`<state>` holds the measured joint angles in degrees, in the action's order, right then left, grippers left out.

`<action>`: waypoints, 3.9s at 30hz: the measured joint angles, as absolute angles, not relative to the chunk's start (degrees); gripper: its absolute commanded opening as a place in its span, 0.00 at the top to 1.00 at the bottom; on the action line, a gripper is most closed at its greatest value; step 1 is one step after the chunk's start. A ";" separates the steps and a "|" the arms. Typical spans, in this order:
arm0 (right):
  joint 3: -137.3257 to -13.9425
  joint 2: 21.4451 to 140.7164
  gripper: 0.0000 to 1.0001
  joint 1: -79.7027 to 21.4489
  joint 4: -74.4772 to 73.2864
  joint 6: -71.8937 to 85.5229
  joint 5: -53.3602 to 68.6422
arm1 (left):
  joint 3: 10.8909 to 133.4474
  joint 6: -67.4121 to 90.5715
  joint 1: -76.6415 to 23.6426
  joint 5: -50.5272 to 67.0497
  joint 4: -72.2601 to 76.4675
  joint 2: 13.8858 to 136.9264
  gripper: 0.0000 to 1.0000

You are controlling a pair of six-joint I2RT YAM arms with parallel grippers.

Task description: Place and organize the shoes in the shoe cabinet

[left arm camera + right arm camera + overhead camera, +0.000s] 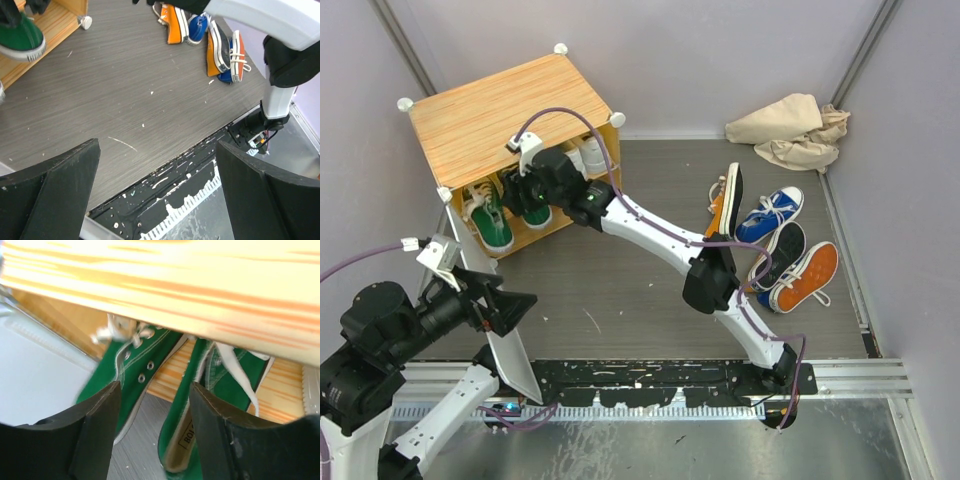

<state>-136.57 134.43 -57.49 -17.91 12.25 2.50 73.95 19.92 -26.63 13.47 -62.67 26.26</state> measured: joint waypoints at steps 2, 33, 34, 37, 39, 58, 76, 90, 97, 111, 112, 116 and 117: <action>-136.46 133.86 0.36 -57.52 -16.67 12.16 2.83 | 73.58 19.97 -26.63 12.80 -63.37 26.26 0.00; -104.88 115.07 0.29 -57.52 -11.11 6.13 5.65 | 75.35 21.71 -26.63 5.74 -66.87 25.61 0.01; -104.88 115.39 0.30 -57.52 -10.31 6.13 5.61 | 75.35 21.71 -26.63 5.74 -66.87 25.61 0.01; -105.58 116.95 0.35 -57.52 -9.10 6.09 5.37 | 75.35 21.69 -26.63 5.72 -66.89 25.58 0.00; -106.80 118.65 0.39 -57.52 -8.75 5.91 4.73 | 75.35 21.69 -26.63 5.58 -66.92 25.50 0.00; -108.88 121.82 0.99 -57.78 -4.10 1.34 -4.05 | 75.33 21.41 -26.63 5.26 -67.00 24.97 0.00; -118.15 128.68 0.99 -57.54 -2.13 -4.12 -5.28 | 75.29 20.16 -26.63 5.28 -67.16 24.97 0.00; -119.13 132.27 0.99 -57.39 3.46 -10.61 -6.37 | 75.29 20.12 -26.63 5.28 -67.16 24.97 0.00; -119.48 133.27 0.95 -56.71 6.17 -12.82 -6.66 | 75.22 20.12 -26.63 5.26 -67.13 24.97 0.00; -121.32 137.40 0.39 -54.96 16.23 -15.05 -13.19 | 75.13 20.10 -26.63 5.15 -67.07 24.99 0.00; -120.81 137.25 0.34 -54.68 17.21 -15.03 -13.43 | 75.13 20.10 -26.63 5.15 -67.09 24.99 0.00; -112.92 133.43 0.10 -54.15 21.10 -14.68 -11.73 | 75.18 20.12 -26.63 4.89 -67.13 24.99 0.02; -110.15 131.59 0.08 -54.15 21.47 -14.68 -10.72 | 75.20 20.10 -26.63 4.67 -67.13 24.99 0.02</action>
<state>-110.15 131.59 -54.15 21.47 -14.68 -10.72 75.20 20.10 -26.63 4.67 -67.13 24.99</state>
